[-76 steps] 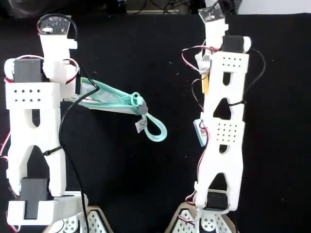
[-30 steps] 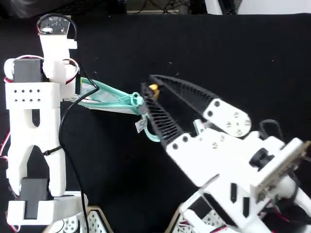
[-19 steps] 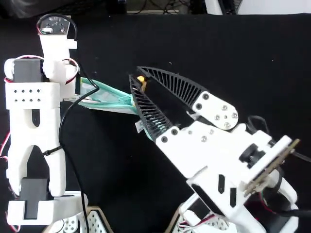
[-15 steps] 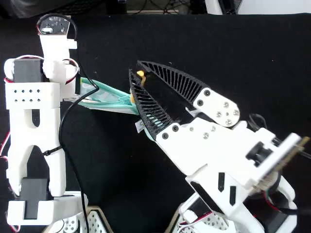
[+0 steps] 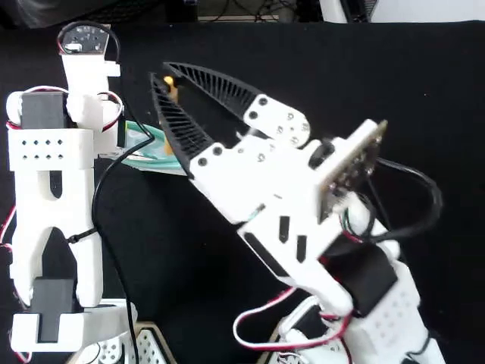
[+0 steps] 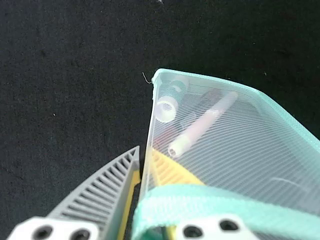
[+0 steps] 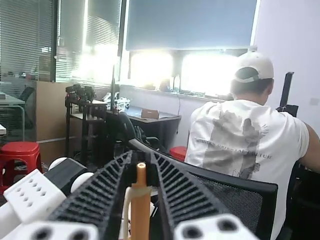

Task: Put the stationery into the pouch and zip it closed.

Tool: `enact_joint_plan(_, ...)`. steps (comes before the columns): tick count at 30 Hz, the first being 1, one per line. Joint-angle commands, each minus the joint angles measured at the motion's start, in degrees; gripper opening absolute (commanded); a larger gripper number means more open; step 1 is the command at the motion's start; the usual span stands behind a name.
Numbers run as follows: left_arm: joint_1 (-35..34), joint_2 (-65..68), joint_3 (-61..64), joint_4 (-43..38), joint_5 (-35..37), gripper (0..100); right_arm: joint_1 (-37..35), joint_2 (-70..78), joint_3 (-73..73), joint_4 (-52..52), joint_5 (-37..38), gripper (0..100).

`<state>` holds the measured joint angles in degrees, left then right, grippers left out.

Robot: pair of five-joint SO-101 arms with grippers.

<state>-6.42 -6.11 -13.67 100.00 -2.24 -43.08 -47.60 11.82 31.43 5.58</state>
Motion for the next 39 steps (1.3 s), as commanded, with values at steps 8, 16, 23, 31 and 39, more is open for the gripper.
enact_joint_plan(8, -3.7, 0.5, 0.7, -0.2, -0.2, 3, 1.3, 3.7, 8.2, -7.2, -0.2, 1.2)
enact_joint_plan(16, -3.6, 0.5, 0.7, -0.4, -0.4, 3, 3.5, 3.6, 19.4, -8.3, 0.6, 1.2)
enact_joint_plan(23, -3.6, 0.5, 0.7, -0.4, -0.3, 3, -1.9, 0.2, 22.5, -1.1, 9.8, 1.5)
enact_joint_plan(31, -3.6, 0.5, 0.7, -0.5, -0.3, 3, -2.5, -1.3, 14.3, 12.9, 14.9, 36.0)
enact_joint_plan(39, -3.6, 0.5, 0.7, -0.5, -0.4, 3, 3.0, -7.9, 0.1, 24.1, 14.8, 27.6)
